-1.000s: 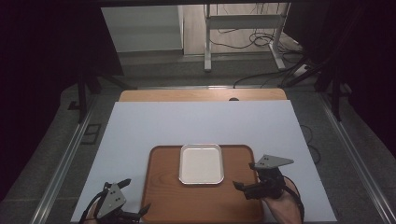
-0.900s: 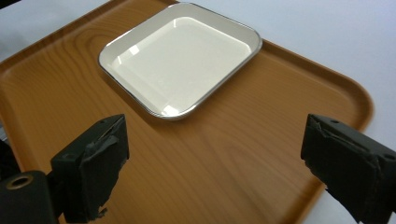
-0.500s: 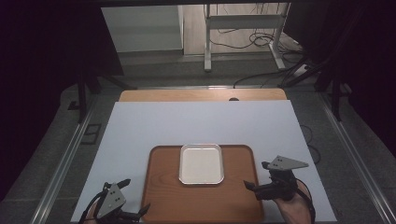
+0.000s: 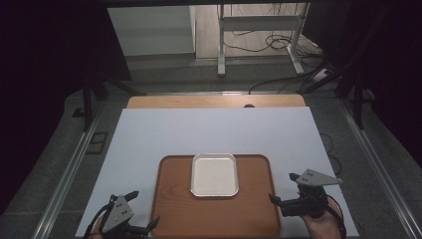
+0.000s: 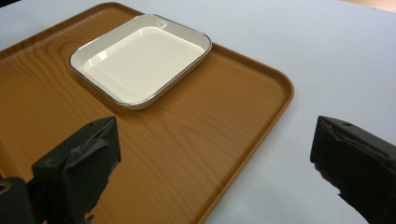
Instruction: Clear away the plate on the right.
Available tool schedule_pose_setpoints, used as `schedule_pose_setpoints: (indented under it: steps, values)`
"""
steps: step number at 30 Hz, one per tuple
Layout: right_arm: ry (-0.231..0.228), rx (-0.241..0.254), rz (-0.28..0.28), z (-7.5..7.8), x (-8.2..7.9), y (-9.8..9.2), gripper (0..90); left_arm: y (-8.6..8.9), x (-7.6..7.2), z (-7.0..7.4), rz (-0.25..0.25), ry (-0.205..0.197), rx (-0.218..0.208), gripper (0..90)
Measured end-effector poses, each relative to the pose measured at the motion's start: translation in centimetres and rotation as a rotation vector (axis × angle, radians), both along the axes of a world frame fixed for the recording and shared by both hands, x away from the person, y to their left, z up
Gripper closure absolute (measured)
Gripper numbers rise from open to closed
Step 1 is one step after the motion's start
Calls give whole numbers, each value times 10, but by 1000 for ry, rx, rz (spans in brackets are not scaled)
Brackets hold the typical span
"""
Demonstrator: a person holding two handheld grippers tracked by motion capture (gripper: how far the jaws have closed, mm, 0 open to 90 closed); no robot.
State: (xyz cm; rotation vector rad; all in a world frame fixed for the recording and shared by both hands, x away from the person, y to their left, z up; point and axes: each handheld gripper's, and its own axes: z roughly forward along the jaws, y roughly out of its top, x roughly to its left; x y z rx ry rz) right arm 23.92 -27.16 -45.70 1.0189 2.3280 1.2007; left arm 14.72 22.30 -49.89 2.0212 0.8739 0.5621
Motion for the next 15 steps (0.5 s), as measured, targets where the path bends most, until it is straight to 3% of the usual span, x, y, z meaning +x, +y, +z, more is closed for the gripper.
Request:
schedule_pose_setpoints:
  steps: [7, 15]
  values:
    - [-23, -4, -8, 2, -6, -8, 10, 0, -1, 1, -23, -1, -25, 15]
    - [-46, -7, -23, 5, -14, -17, 10, 4, 0, 1, -7, 7, -60, 12]
